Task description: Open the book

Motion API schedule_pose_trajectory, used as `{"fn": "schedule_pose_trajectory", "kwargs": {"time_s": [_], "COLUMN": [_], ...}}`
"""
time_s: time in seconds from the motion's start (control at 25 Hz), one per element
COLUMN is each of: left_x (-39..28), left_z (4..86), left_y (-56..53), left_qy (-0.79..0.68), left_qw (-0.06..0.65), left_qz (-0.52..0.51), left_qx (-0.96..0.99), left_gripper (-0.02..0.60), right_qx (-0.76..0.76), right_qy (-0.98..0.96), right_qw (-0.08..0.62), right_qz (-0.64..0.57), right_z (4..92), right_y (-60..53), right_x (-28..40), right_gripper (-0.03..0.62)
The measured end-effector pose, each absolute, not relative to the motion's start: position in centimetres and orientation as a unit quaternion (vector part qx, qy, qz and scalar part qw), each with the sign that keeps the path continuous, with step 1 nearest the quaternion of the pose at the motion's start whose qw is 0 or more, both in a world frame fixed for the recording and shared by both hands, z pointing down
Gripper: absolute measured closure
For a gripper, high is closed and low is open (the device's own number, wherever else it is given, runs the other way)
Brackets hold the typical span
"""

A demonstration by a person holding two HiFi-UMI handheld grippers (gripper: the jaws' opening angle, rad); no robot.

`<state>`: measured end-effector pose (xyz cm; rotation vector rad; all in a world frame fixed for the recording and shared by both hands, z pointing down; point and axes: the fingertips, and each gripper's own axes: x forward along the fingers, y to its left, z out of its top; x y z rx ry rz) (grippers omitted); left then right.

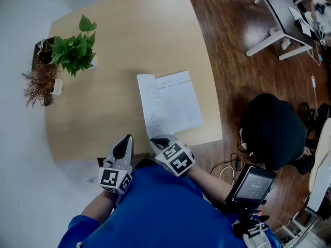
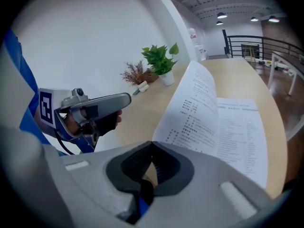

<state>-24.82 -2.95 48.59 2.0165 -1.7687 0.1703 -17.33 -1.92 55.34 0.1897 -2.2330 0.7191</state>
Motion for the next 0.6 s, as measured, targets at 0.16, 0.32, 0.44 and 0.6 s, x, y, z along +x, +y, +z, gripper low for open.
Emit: {"fn": "schedule_pose_trajectory", "kwargs": {"time_s": [0.16,0.32,0.44,0.6], "left_x": [-27.3,-29.2,-30.3,-31.3], "left_z": [48.8,48.9,49.0,49.4], "left_y": [-0.9,0.5,1.4,2.4], "left_qy": [-0.657,-0.668,-0.675,-0.679], "left_qw": [0.227,0.231,0.234,0.238], "left_qz": [0.06,0.057,0.057,0.058], "left_qx": [0.717,0.705,0.698,0.692], "left_gripper": [0.575,0.574,0.574,0.575], "right_qx": [0.045,0.022,0.012,0.009], "right_qy": [-0.874,-0.869,-0.862,-0.852], "right_qw": [0.398,0.412,0.427,0.448], "right_qz": [0.276,0.273,0.272,0.271], "right_z": [56.4,57.6,59.1,61.5], "right_y": [0.1,1.8,2.6,3.2], "right_x": [-20.5,-23.0,-24.2,-25.3], "right_gripper": [0.591,0.591,0.591,0.591]}}
